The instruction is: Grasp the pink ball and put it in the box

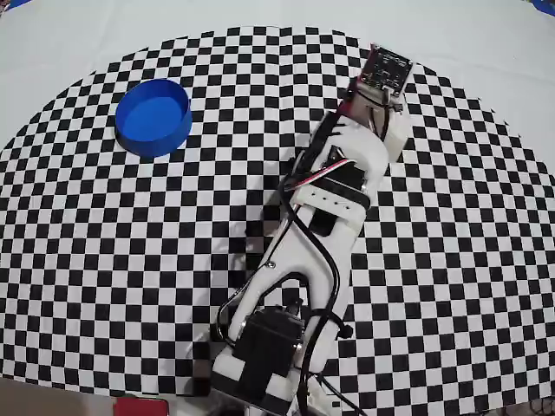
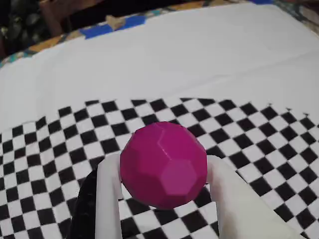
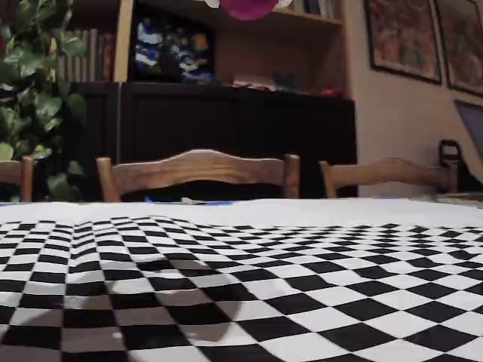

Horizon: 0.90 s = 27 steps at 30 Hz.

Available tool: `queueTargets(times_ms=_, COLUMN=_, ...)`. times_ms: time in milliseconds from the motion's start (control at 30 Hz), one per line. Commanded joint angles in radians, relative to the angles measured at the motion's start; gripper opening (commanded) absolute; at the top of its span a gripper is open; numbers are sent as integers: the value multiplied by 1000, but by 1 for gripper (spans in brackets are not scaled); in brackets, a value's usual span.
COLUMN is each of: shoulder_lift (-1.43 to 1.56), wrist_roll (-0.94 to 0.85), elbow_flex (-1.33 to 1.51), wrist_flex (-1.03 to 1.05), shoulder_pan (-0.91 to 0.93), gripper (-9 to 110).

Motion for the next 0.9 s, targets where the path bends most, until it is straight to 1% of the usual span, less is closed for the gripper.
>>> queueTargets(times_ms=0, shoulder_lift=35, wrist_roll=8, elbow_flex=-5, wrist_flex=-5, shoulder_pan=-89, gripper=0)
queueTargets(times_ms=467, shoulder_lift=8, wrist_roll=8, elbow_flex=-5, wrist_flex=-17, shoulder_pan=-403, gripper=0)
queueTargets(times_ms=633, shoulder_lift=-34, wrist_roll=8, elbow_flex=-15, wrist_flex=-58, shoulder_pan=-469, gripper=0)
queueTargets(times_ms=867, shoulder_lift=-75, wrist_roll=8, elbow_flex=-18, wrist_flex=-66, shoulder_pan=-541, gripper=0)
